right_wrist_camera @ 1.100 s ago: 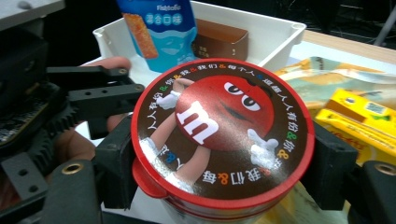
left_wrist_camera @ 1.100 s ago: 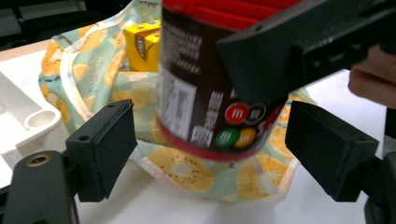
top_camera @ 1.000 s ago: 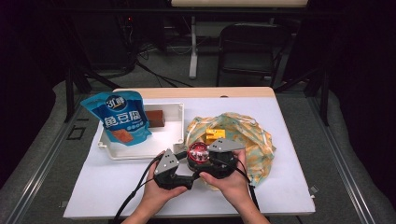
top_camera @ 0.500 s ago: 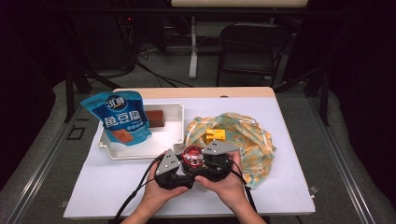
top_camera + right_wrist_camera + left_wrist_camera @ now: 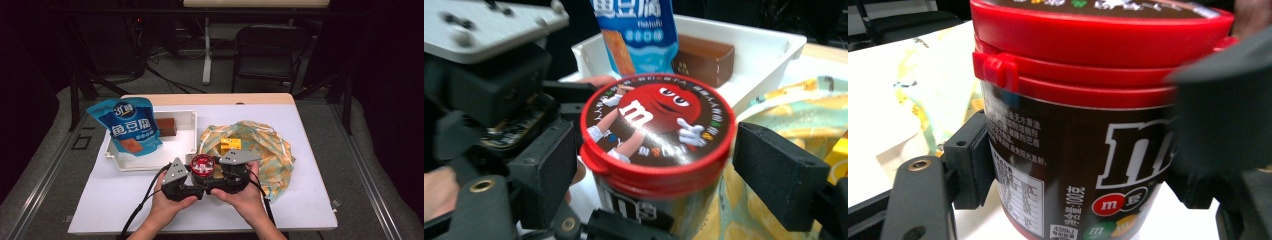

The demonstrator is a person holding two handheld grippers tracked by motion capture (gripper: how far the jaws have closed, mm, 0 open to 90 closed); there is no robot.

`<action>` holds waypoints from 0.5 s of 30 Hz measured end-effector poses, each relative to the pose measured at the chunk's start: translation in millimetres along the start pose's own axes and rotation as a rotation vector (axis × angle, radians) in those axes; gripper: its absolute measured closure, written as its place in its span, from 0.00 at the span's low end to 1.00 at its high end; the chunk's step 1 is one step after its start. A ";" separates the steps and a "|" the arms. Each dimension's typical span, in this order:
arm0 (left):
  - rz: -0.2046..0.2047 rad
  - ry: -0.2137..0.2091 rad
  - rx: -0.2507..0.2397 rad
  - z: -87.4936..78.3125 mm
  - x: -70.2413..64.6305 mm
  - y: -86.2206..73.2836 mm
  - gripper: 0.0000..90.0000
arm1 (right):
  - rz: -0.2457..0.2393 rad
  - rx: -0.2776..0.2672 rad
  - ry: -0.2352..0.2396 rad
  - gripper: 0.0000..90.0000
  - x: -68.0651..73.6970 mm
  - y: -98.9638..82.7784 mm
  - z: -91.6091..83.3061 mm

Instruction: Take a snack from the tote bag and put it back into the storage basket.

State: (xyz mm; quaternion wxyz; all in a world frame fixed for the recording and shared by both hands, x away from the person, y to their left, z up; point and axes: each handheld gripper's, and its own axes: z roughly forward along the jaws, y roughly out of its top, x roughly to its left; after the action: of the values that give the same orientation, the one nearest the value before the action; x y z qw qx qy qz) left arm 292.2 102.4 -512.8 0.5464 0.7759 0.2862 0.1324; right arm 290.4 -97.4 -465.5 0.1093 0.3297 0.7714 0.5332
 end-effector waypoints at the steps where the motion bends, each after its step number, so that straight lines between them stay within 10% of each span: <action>1: -0.006 0.015 -0.002 -0.4 0.8 -0.1 0.29 | 0.003 -0.011 0.003 0.19 -0.3 0.7 -1.6; 15: -0.057 0.053 -0.035 -15.6 22.7 1.3 0.29 | 0.027 -0.066 -0.020 0.18 -17.7 4.4 -19.5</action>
State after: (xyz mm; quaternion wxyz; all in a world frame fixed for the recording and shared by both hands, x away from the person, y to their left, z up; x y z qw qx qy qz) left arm 302.6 127.5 -508.3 0.5557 0.7539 0.3204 0.1421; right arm 295.4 -122.1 -456.8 0.1205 0.3415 0.7479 0.5563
